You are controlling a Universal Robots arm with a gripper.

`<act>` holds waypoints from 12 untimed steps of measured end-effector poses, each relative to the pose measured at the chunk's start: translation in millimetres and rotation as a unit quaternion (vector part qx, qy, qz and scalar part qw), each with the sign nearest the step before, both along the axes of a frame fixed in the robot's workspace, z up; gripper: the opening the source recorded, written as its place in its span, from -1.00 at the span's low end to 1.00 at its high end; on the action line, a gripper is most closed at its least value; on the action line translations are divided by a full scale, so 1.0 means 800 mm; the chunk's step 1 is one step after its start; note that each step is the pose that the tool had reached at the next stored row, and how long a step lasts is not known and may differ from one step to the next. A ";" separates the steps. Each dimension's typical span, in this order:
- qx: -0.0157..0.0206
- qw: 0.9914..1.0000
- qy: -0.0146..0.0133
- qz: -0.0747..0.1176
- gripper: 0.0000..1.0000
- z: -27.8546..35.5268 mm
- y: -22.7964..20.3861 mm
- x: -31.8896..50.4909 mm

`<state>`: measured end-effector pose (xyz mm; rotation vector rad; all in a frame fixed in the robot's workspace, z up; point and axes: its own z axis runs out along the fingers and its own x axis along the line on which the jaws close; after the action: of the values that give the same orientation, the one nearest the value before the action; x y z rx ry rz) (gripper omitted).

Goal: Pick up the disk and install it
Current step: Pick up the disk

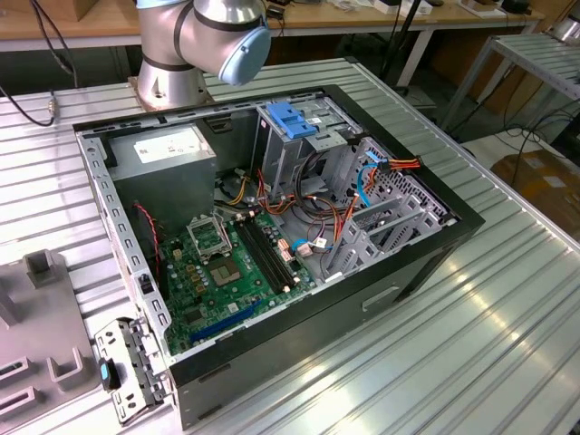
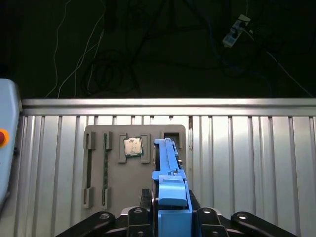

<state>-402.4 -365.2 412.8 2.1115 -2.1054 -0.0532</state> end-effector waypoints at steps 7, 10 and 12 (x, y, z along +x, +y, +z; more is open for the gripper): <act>0.007 1.000 -0.014 0.000 -0.26 -0.0001 0.0004 -0.001; 0.014 1.000 -0.025 0.000 -0.26 0.0000 0.0021 -0.001; 0.020 0.999 -0.035 0.000 -0.26 -0.0002 0.0035 -0.002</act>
<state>-403.9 -362.4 412.7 2.1660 -2.1610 -0.0216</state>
